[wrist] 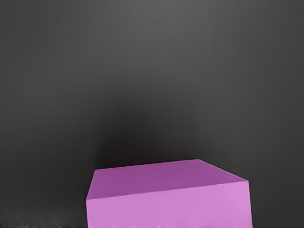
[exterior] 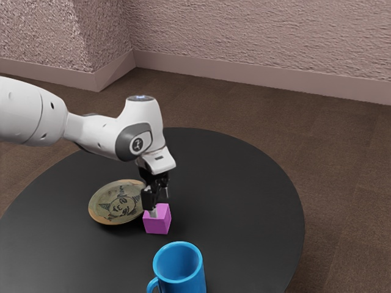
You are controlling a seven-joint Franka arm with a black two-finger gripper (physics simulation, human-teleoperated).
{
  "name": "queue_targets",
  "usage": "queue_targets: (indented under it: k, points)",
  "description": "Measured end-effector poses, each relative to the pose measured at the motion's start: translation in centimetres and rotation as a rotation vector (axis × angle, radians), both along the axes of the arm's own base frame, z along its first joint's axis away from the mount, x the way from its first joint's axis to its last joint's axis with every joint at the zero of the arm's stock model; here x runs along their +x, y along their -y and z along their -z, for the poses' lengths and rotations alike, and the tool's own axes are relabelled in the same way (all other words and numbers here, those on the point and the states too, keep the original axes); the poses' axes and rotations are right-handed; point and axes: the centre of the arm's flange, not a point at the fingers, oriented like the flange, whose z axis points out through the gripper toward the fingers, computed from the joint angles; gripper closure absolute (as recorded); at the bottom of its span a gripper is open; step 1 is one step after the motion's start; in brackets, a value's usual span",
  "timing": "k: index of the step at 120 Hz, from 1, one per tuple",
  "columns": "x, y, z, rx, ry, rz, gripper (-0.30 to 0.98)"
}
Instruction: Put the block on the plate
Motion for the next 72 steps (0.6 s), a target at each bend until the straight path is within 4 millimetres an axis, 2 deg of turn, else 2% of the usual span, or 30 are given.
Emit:
queue_targets:
  k: [27,72]
  points:
    - [0.1,0.1,0.7,0.003,-0.001,-0.002,0.00]
    - [0.0,-0.2,3.0,0.008,-0.025,-0.013,0.00]
